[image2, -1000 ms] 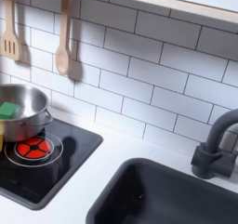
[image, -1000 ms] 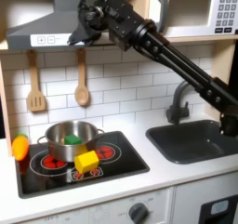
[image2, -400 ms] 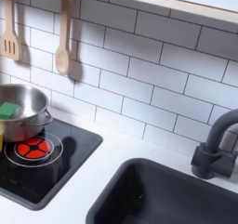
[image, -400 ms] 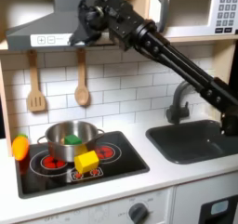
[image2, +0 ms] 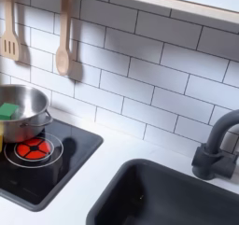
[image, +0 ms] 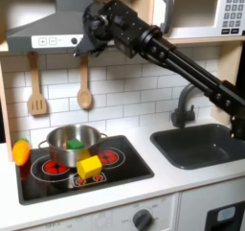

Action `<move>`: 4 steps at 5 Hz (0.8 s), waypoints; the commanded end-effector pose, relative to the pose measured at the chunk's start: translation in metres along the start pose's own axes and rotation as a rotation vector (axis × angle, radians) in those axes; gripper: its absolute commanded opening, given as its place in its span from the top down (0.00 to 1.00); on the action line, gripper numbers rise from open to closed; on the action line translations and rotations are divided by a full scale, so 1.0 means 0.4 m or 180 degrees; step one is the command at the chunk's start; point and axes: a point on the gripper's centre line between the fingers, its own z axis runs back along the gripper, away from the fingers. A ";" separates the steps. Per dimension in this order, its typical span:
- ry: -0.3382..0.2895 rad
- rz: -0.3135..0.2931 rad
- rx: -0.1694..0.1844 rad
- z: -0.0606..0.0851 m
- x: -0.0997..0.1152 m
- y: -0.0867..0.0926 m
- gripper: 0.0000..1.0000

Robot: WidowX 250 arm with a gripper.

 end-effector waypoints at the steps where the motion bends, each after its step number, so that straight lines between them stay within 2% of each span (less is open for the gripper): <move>1: 0.0658 0.0009 0.0085 -0.006 -0.138 0.005 1.00; 2: 0.1043 -0.0051 0.0230 0.004 -0.215 0.003 1.00; 3: 0.1438 -0.0190 0.0266 0.012 -0.292 -0.006 1.00; 4: 0.1722 -0.0226 0.0277 0.021 -0.352 -0.007 1.00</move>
